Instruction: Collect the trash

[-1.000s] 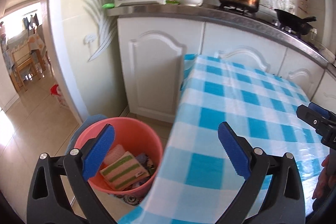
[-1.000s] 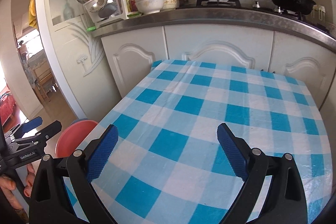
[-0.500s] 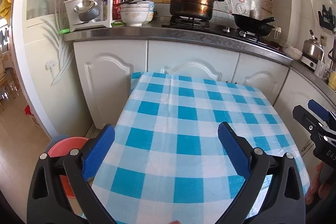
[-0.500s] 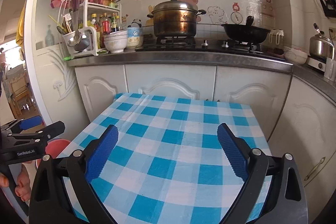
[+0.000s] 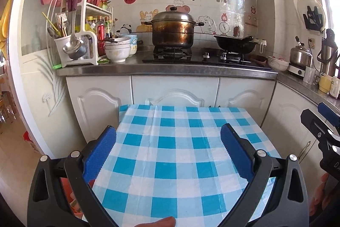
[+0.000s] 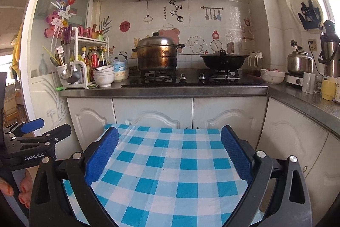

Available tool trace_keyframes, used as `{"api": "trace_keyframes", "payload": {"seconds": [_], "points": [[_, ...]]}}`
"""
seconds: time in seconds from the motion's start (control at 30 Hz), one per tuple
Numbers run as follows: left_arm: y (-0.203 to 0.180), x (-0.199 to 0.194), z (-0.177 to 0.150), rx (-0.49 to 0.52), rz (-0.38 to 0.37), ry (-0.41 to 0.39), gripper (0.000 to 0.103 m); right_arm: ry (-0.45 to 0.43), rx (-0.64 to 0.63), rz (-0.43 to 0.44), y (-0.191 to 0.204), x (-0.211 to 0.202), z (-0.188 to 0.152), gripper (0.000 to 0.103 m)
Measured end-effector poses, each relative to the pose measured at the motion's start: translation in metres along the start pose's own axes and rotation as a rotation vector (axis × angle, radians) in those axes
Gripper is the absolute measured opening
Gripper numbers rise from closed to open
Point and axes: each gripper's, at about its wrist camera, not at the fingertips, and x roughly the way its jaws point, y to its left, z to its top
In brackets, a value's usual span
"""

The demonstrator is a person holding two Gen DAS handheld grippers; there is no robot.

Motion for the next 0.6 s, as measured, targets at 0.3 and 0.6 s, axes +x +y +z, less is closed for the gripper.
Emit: {"api": "trace_keyframes", "payload": {"seconds": [0.3, 0.6], "points": [[-0.011, -0.022, 0.013, 0.013, -0.014, -0.05, 0.099, -0.08, 0.0, -0.049, -0.007, -0.033, 0.017, 0.097], [-0.016, -0.038, 0.015, 0.025, -0.024, -0.074, 0.099, -0.124, 0.005, -0.081, -0.013, -0.055, 0.025, 0.097]]}}
